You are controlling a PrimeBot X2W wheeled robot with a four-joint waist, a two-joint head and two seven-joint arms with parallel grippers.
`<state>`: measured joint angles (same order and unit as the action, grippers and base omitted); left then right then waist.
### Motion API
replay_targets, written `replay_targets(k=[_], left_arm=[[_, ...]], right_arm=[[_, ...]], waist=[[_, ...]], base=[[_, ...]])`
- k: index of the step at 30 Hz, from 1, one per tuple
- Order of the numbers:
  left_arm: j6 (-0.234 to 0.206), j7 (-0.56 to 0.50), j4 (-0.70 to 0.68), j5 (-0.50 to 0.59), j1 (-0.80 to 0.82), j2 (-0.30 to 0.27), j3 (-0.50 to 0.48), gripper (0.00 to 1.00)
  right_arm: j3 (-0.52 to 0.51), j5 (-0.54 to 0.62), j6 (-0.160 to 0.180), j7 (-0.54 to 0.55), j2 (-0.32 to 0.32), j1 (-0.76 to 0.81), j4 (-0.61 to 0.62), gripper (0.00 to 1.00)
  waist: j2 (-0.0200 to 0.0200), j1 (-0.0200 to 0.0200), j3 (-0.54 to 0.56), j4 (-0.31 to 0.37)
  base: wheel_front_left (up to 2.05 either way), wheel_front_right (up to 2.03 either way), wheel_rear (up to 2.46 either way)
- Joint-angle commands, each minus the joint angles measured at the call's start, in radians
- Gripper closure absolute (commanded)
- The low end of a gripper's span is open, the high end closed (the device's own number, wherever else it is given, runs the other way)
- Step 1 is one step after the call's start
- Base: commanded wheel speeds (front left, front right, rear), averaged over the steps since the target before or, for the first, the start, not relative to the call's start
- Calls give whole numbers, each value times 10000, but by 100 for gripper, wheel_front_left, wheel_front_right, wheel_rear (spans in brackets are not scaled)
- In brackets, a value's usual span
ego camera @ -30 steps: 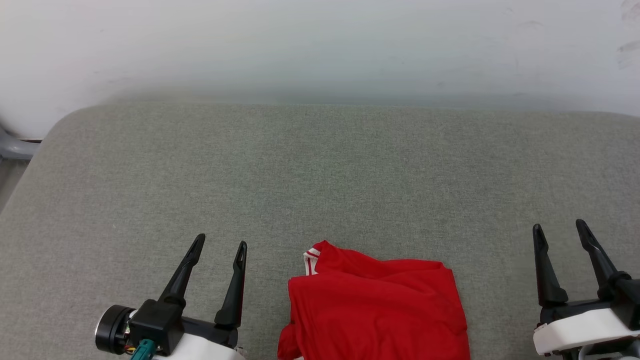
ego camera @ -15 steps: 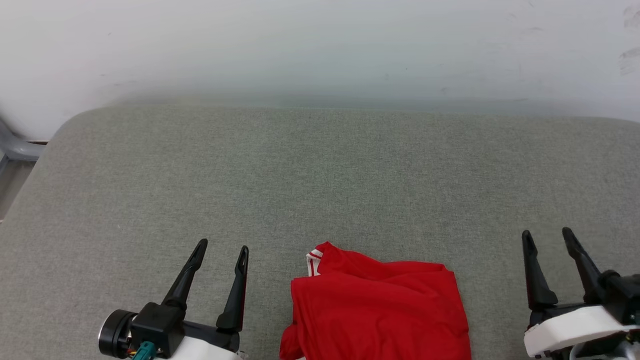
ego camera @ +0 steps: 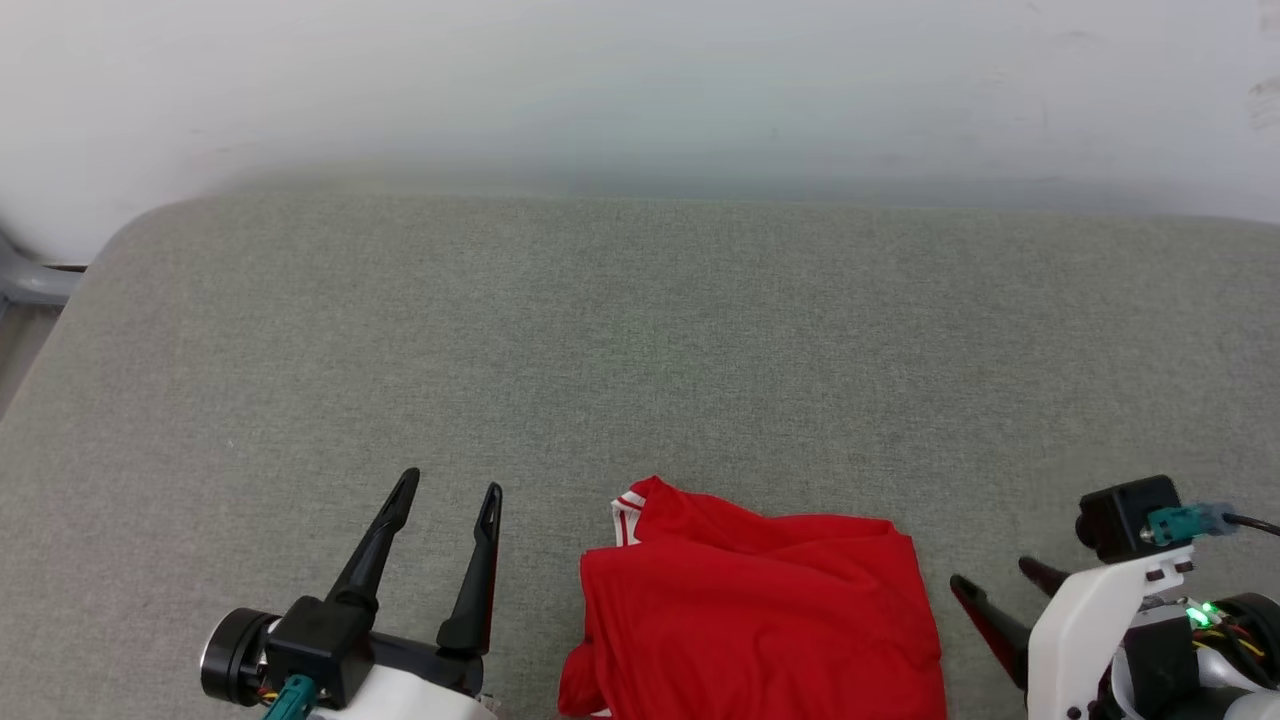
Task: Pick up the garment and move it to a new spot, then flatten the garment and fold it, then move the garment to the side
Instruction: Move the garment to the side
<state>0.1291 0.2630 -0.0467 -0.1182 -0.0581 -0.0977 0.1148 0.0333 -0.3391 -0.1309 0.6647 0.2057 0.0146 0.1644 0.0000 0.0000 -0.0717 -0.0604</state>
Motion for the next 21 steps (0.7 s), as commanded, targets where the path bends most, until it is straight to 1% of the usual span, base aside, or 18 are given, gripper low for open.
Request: replay_targets(k=[1,3,4,7,10,14,21], left_arm=[[15,22,-11,45,147,-30,54,0],[15,22,-3,54,236,-26,138,0],[15,22,-3,54,236,-26,138,0],[15,22,19,45,322,-14,212,0],[15,22,24,37,443,10,254,0],[15,22,37,27,511,9,270,0],[15,22,54,18,657,-15,325,0]], right_arm=[[123,-260,7,1249,34,125,426,0],[100,-187,7,2240,45,96,688,0],[100,-187,7,2240,45,96,688,0],[43,-99,5,3167,-224,27,656,0],[-18,-155,7,3673,-586,56,365,0],[-10,32,7,3756,-824,-3,-107,0],[67,340,7,3382,-1019,-314,-1085,0]], waist=[[0,0,-100,-83],[0,0,-190,-184],[0,0,-190,-184],[0,0,-311,-361],[0,0,-445,-563],[0,0,-607,-793],[0,0,-864,-1042]], base=[[0,0,0],[0,0,0],[0,0,0],[0,0,0],[0,0,0],[0,0,0],[0,0,0]])
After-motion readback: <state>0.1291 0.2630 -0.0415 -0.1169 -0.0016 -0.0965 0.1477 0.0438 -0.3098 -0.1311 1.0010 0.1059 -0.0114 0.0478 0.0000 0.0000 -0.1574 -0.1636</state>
